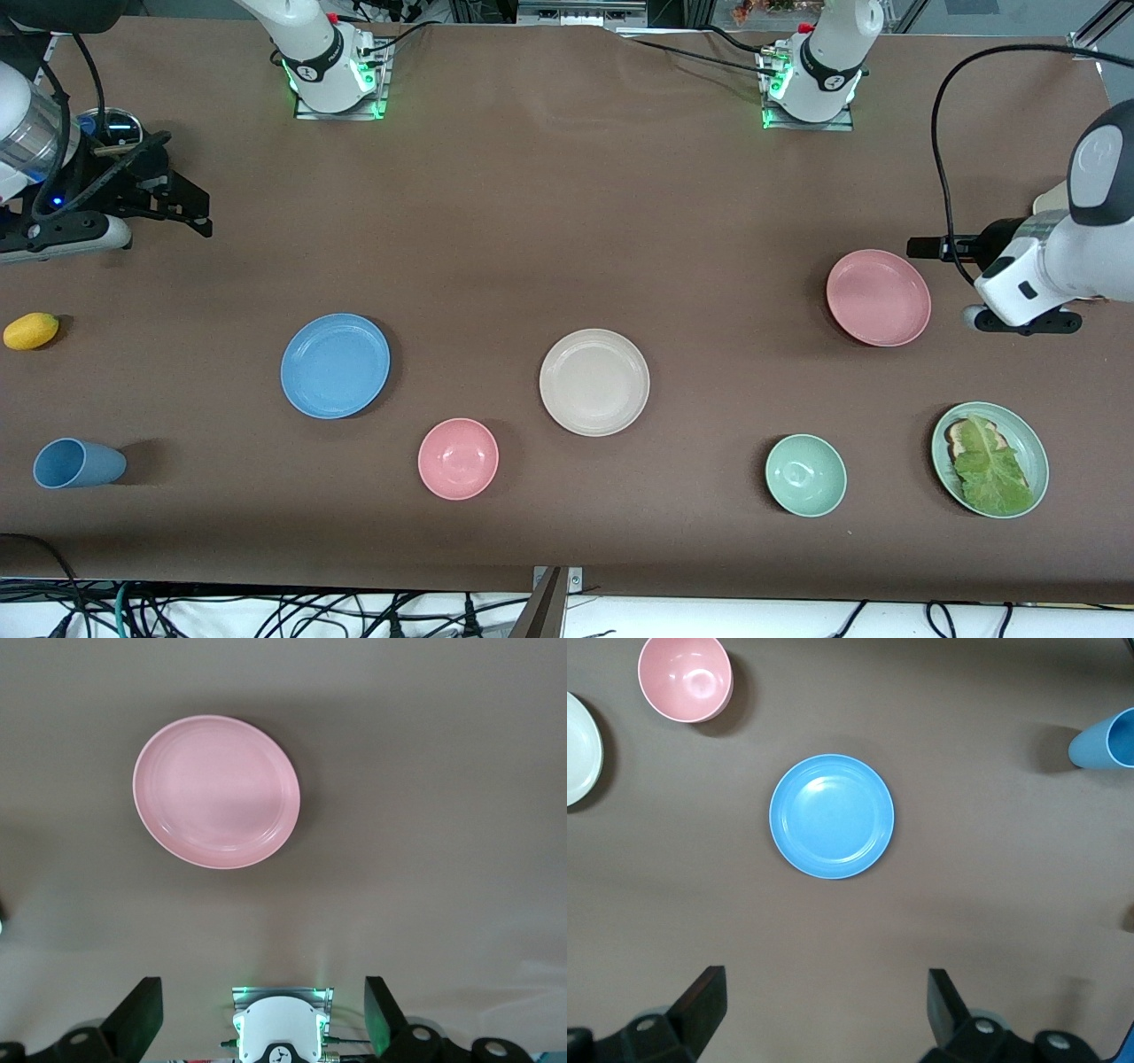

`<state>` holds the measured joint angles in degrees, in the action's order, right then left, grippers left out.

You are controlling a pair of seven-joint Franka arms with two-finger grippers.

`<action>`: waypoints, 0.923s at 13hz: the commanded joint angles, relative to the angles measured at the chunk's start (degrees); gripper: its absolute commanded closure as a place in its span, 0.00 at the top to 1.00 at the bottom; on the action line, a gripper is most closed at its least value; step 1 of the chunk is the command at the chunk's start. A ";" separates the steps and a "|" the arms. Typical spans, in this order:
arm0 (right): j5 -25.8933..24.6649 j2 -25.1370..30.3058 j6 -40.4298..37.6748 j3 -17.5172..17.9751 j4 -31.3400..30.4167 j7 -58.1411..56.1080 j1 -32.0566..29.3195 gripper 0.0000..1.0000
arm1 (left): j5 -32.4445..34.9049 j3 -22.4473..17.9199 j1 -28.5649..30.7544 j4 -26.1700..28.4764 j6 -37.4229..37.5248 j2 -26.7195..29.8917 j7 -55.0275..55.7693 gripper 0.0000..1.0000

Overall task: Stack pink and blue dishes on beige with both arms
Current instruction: 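Move the left gripper down to the rim of the pink plate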

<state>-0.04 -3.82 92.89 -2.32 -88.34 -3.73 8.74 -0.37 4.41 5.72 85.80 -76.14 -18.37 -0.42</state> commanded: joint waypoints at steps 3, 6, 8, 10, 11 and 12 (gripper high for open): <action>0.39 0.48 -0.69 -0.05 0.10 0.31 -0.04 1.00 | -1.30 0.34 4.99 5.76 -5.84 0.35 -4.73 1.00; 0.39 0.48 -0.69 -0.05 0.10 0.31 -0.04 1.00 | -1.38 0.34 8.77 10.52 -11.91 0.88 -11.16 1.00; 0.39 0.48 -0.69 -0.05 0.10 0.31 -0.04 1.00 | -2.26 0.34 11.06 15.86 -18.92 2.88 -14.93 0.99; 0.39 0.48 -0.69 -0.05 0.10 0.31 -0.04 1.00 | -2.26 0.34 12.56 22.80 -26.91 5.78 -16.71 0.99; 0.39 0.48 -0.69 -0.05 0.10 0.31 -0.04 1.00 | -2.26 0.34 13.00 24.83 -29.65 6.50 -17.50 0.99; 0.39 0.48 -0.78 -0.05 0.10 0.31 -0.04 1.00 | -2.26 0.34 13.61 25.38 -30.63 6.50 -18.64 0.99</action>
<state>-0.04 -3.82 92.88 -2.33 -88.34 -3.73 8.74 -0.58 4.46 18.07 105.83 -103.27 -16.02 -15.96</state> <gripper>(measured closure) 0.000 0.013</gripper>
